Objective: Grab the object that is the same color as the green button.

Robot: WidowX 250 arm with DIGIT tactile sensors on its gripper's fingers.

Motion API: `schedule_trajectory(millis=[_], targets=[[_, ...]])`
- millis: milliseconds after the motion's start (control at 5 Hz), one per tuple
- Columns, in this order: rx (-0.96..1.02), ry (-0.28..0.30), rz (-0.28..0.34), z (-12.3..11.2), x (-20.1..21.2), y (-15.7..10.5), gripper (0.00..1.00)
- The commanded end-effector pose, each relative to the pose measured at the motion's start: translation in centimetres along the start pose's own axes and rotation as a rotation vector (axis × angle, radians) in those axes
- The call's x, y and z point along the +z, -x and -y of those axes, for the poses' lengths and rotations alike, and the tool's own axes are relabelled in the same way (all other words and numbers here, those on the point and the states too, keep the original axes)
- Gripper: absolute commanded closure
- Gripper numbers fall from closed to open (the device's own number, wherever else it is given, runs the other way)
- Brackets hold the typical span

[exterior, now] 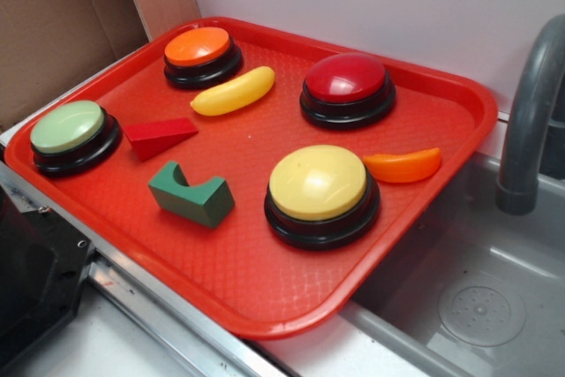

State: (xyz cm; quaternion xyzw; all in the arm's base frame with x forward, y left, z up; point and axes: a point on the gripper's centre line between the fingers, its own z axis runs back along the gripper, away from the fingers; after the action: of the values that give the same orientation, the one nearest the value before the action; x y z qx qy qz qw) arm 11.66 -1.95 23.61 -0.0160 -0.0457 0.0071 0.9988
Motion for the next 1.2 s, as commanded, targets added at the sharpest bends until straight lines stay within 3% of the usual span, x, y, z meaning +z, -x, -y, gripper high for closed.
schedule_trajectory(millis=[0,200,400,600,800,1000], targets=[[0.0,0.0,0.0,0.0,0.0,0.0,0.0],[-0.253,-0.021,0.073,2.7,-1.7,-2.8,0.0],[-0.507,-0.033,0.051,5.1,-4.6,-6.0,0.0],[-0.759,-0.017,-0.033,6.7,-7.6,-5.5,0.0],[-1.015,-0.054,-0.118,7.9,-10.2,-3.8,0.0],[-1.266,-0.033,-0.159,7.5,-11.7,-2.4,0.0]])
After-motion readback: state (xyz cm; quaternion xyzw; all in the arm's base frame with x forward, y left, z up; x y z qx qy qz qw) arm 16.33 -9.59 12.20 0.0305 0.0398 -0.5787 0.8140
